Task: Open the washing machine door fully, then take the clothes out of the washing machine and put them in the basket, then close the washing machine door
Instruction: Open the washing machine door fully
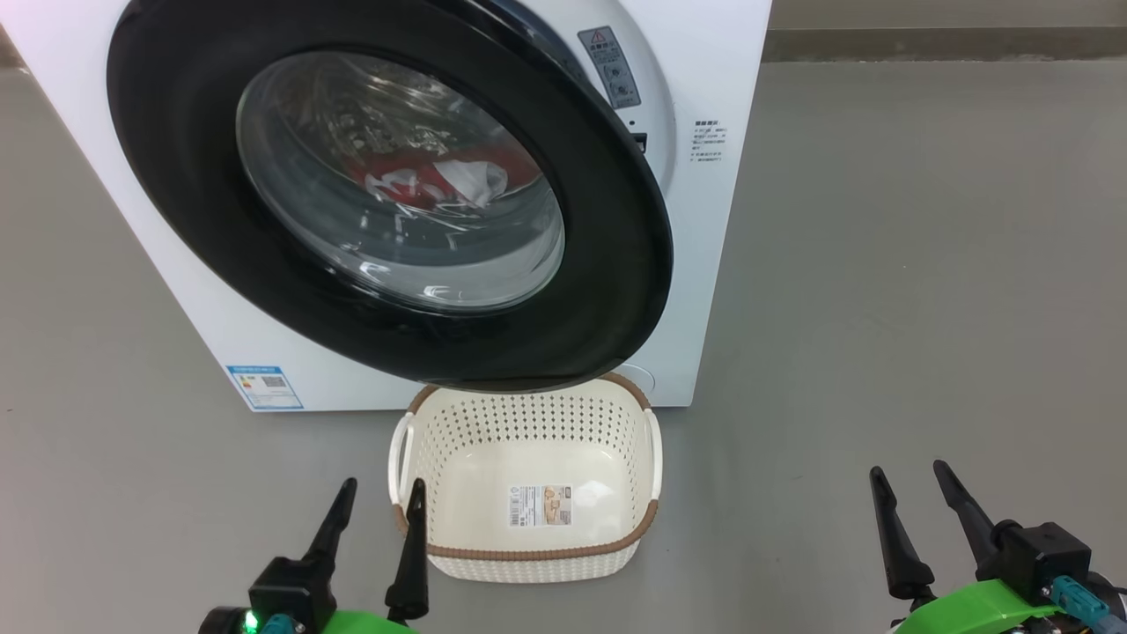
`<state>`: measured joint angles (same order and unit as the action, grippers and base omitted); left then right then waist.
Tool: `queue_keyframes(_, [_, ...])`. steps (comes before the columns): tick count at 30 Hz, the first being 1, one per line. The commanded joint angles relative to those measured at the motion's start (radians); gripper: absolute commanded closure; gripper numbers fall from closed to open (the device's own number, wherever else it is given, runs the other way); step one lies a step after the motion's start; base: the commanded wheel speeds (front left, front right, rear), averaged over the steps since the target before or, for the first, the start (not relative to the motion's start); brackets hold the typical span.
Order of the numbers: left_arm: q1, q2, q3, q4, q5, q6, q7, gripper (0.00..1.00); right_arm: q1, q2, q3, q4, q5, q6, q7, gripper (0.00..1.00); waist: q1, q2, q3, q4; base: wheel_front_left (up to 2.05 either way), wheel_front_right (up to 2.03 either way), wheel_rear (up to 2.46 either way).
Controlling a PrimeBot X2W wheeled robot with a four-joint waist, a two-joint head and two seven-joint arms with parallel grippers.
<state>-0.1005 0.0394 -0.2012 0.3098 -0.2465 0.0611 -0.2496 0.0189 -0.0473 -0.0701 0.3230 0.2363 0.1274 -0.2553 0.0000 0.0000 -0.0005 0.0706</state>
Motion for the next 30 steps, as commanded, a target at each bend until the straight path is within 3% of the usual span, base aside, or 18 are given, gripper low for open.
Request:
queue_keyframes(1, [-0.011, 0.011, 0.031, -0.018, 0.001, 0.002, -0.012, 0.00, -0.015, -0.007, 0.028, -0.019, -0.001, 0.003, -0.006, 0.00, 0.0000, 0.0000, -0.001, 0.000, 0.00, 0.00, 0.00])
queue_keyframes(20, [-0.009, 0.011, 0.025, -0.012, -0.008, 0.010, -0.012, 0.00, -0.013, -0.004, 0.033, -0.015, 0.002, 0.003, -0.006, 0.00, 0.0000, 0.0000, -0.005, 0.005, 0.00, 0.00, 0.00])
queue_keyframes(21, [-0.010, 0.011, 0.026, -0.012, -0.008, 0.010, -0.012, 0.00, -0.013, -0.004, 0.033, -0.016, 0.002, 0.003, -0.006, 0.42, 0.0000, 0.0000, -0.005, 0.006, 0.00, 0.00, 0.00])
queue_keyframes(23, [-0.010, 0.011, 0.026, -0.012, -0.009, 0.009, -0.012, 0.00, -0.011, -0.004, 0.031, -0.018, 0.004, 0.003, -0.006, 1.00, 0.0000, 0.0000, -0.005, 0.006, 0.00, 0.00, 0.00])
queue_keyframes(30, [-0.011, 0.011, 0.029, -0.013, -0.010, 0.009, -0.012, 0.00, -0.020, -0.004, 0.036, -0.027, 0.040, 0.003, -0.006, 1.00, 0.0000, 0.0000, -0.003, 0.006, 0.00, 0.00, 0.00])
